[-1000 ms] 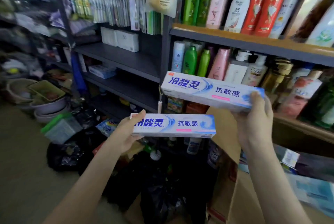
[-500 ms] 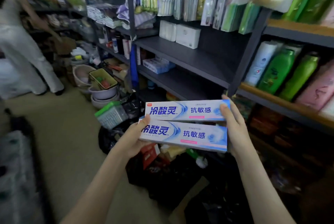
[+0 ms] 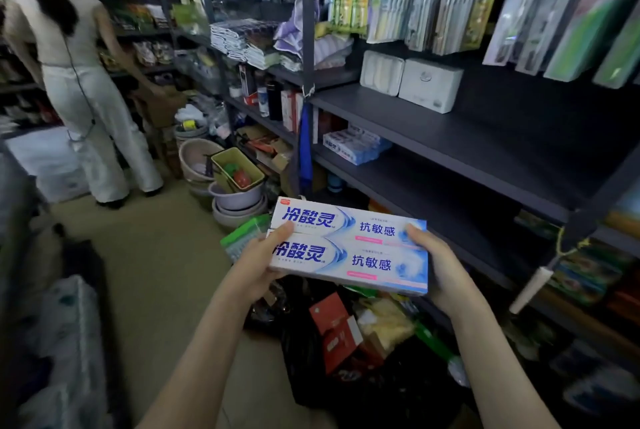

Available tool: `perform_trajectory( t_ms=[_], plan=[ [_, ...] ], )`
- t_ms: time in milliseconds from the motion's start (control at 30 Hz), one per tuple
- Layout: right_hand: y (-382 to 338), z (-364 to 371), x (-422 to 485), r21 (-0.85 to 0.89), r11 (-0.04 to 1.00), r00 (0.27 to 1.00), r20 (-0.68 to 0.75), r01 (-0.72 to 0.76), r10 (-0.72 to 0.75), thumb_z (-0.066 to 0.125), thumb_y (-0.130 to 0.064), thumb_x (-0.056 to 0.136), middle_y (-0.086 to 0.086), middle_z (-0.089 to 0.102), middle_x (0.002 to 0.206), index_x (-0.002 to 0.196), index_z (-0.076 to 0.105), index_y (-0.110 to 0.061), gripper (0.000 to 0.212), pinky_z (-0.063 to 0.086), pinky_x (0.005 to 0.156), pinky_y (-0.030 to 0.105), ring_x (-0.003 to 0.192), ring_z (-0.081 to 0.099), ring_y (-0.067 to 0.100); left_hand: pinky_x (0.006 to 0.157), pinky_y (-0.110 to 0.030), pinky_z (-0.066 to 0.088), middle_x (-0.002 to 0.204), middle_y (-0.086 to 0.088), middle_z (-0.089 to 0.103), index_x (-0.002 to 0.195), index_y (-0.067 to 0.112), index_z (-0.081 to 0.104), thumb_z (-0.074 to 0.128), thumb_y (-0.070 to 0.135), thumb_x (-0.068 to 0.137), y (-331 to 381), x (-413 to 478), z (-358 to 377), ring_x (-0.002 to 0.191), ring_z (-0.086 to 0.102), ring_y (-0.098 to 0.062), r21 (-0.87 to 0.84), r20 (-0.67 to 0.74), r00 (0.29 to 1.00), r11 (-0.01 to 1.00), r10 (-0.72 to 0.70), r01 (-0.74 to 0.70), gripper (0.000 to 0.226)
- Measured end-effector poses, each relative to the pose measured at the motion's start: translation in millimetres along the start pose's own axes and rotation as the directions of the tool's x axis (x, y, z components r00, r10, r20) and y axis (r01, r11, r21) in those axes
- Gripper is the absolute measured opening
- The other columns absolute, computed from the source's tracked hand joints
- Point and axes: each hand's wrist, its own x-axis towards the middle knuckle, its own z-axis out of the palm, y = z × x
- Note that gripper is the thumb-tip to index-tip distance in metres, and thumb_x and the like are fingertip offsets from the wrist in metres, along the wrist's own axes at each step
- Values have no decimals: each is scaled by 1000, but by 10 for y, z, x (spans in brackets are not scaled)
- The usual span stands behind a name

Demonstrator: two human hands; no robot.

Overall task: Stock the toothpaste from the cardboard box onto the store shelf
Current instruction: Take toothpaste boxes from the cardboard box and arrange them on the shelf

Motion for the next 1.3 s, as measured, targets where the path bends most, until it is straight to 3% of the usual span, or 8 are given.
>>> perform_trajectory(
  t_ms=[167,267,433,600,800,933,1100,1300],
  plan=[
    [117,169,915,-106,992,997,7,-75,76,78,-42,73,16,66,119,125,57,-11,65,45,99,57,107,65,36,48,-24,54,78,-7,74,95,7,66,60,23,93,216,808,-316,58,69,-14,22,-16,1000,1000,-20,21,17],
    [144,261,1554,-171,982,995,40,-80,88,78,-45,67,20,67,116,116,65,-3,66,38,103,60,108,62,41,59,-28,59,85,-11,74,98,5,66,60,20,93,414,1421,-539,64,70,-17,20,-6,999,998,-52,52,17],
    [131,568,2602,-230,972,998,11,-50,54,87,-52,55,27,67,109,106,68,0,75,34,83,51,101,57,47,57,-27,58,84,-13,74,97,2,65,61,19,92,763,2422,-918,63,70,-18,83,-21,997,994,-72,74,19],
    [66,754,3571,-257,967,988,-150,1,-41,68,-29,79,5,74,91,98,72,-6,30,43,61,29,85,62,23,57,-26,55,77,-6,73,89,8,65,63,26,91,1041,3495,-1287,62,68,-14,124,-54,997,991,-50,57,17],
    [224,559,4655,-336,941,861,-466,39,-202,72,-24,83,9,73,100,101,67,-10,24,49,89,46,94,64,27,51,-26,50,66,-5,67,87,5,59,63,32,86,1224,4834,-1616,55,62,-14,35,-37,998,998,-49,50,28],
    [437,551,5432,-460,888,732,-607,-7,-309,74,-29,81,-5,68,94,103,60,-23,27,48,87,39,96,63,22,47,-23,52,62,-4,65,89,5,52,58,24,94,1160,5726,-1670,49,62,-12,29,-7,1000,999,-30,31,21],
    [787,416,6165,-594,785,644,-672,-175,-365,69,-53,79,-3,64,120,125,54,-27,55,48,92,42,111,59,23,46,-24,52,62,-6,66,83,9,50,63,26,83,841,6535,-1668,48,63,-13,9,30,999,1000,21,-21,22],
    [1064,272,6562,-660,738,591,-654,-141,-472,66,-27,89,10,59,131,139,44,-15,57,41,86,27,119,54,25,53,-26,56,65,-8,70,91,2,56,67,31,70,513,7026,-1474,54,66,-15,21,122,990,997,73,-76,38]
  ],
)
